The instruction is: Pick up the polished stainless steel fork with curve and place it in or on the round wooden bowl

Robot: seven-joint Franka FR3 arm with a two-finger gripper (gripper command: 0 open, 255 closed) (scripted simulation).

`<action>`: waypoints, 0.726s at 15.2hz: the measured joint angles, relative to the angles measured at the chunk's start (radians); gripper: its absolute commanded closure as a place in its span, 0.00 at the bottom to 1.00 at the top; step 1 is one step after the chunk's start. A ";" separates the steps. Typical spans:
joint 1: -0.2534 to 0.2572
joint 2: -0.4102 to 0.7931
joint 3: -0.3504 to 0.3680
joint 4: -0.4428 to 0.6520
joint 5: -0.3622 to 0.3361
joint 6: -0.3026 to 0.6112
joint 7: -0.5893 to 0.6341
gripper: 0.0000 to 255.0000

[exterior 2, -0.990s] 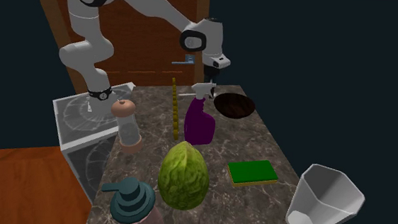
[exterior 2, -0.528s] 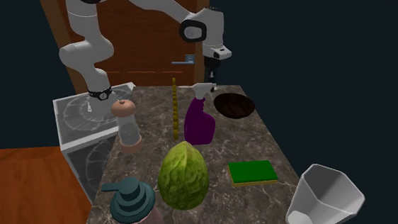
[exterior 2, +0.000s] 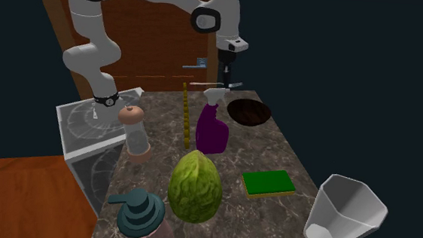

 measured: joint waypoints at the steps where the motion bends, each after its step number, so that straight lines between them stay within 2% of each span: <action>1: 0.000 -0.005 0.001 0.007 0.002 -0.011 -0.001 1.00; 5: -0.002 0.001 -0.001 0.053 0.003 -0.052 -0.008 1.00; 11: 0.006 0.204 -0.034 0.344 -0.060 -0.152 -0.044 1.00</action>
